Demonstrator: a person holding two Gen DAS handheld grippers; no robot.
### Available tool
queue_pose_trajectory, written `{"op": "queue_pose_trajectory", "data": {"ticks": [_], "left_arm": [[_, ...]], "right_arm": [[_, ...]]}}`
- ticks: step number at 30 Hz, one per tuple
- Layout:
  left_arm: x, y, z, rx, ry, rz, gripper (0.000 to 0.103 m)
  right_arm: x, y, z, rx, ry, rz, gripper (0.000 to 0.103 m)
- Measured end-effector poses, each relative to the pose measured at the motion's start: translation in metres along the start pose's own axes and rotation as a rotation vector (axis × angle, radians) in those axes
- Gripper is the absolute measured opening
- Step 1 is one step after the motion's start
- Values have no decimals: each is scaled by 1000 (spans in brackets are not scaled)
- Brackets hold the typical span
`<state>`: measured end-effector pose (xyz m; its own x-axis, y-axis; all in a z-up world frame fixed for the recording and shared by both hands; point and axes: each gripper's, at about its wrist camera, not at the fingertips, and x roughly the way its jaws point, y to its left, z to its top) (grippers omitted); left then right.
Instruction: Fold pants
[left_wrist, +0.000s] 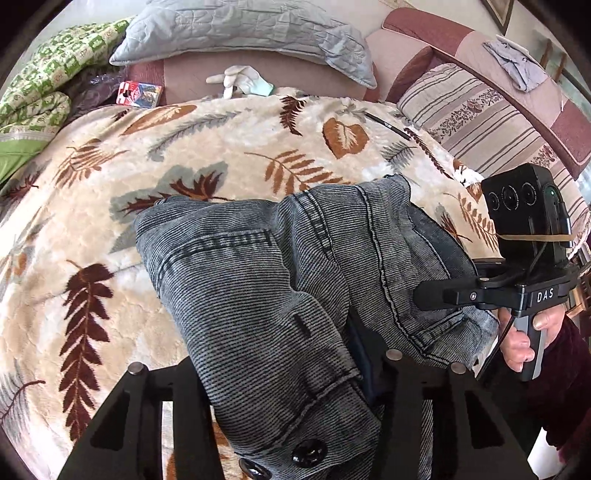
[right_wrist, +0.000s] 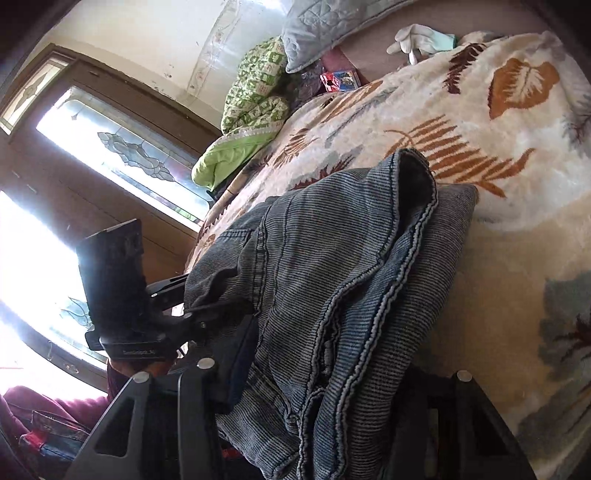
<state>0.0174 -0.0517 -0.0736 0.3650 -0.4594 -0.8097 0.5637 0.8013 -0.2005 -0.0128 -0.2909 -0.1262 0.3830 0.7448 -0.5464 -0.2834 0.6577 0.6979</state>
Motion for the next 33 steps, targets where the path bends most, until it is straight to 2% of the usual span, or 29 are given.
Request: {"op": "queue_pose_trajectory", "data": {"ticks": [9,19,27,33], "left_arm": [[-32,12,9,-20,-107,93,47],[-41,19,36,-35,-154,174,47],[-16,29,75,-39,-145,239,47],[12,49,104,-62,-127,264,47]], "right_arm": [[8,28,10,-73,-21,18,48],[13,32,39,-54,-79,56,48],[17,22,84,-9,-124,67,48],[35,-1,117,47,-143,64,48]]}}
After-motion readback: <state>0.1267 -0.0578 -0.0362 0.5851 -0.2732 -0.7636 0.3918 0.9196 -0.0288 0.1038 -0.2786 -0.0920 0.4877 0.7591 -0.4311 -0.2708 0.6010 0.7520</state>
